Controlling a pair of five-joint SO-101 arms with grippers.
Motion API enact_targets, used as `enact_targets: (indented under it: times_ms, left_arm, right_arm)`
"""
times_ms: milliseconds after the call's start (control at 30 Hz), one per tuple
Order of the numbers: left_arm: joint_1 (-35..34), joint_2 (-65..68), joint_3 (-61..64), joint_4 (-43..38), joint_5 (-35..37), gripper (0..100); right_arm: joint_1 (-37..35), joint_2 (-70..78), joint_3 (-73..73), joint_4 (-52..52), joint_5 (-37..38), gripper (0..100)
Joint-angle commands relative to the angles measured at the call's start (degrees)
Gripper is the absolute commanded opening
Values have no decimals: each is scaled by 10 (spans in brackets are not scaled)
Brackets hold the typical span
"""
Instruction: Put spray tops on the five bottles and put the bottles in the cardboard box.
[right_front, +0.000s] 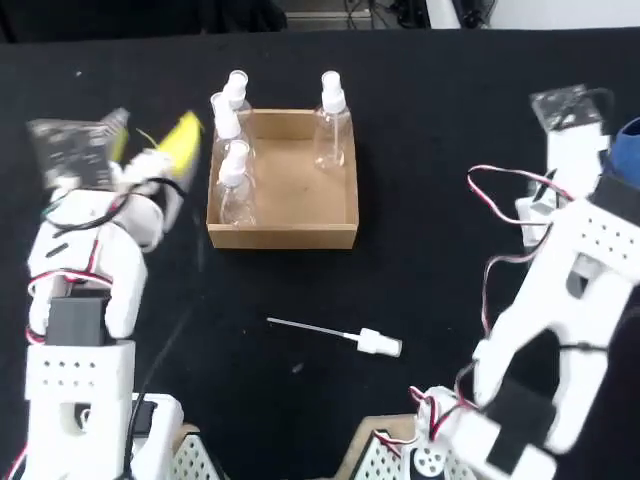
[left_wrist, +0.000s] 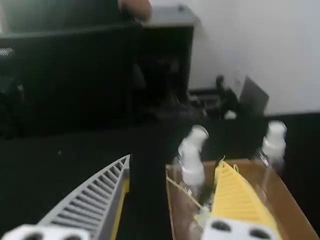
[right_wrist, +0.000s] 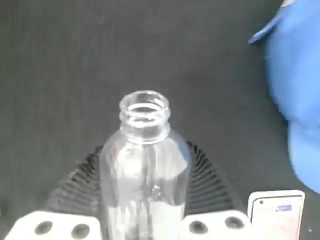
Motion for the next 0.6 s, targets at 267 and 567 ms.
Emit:
enact_targets:
  times_ms: [267, 567]
  left_arm:
    - [294, 4, -11, 310, -222, 157]
    - [393, 6, 150, 169, -222, 273]
  right_arm:
    - [163, -76, -1, -27, -65, 11]
    - [285, -69, 25, -78, -1, 11]
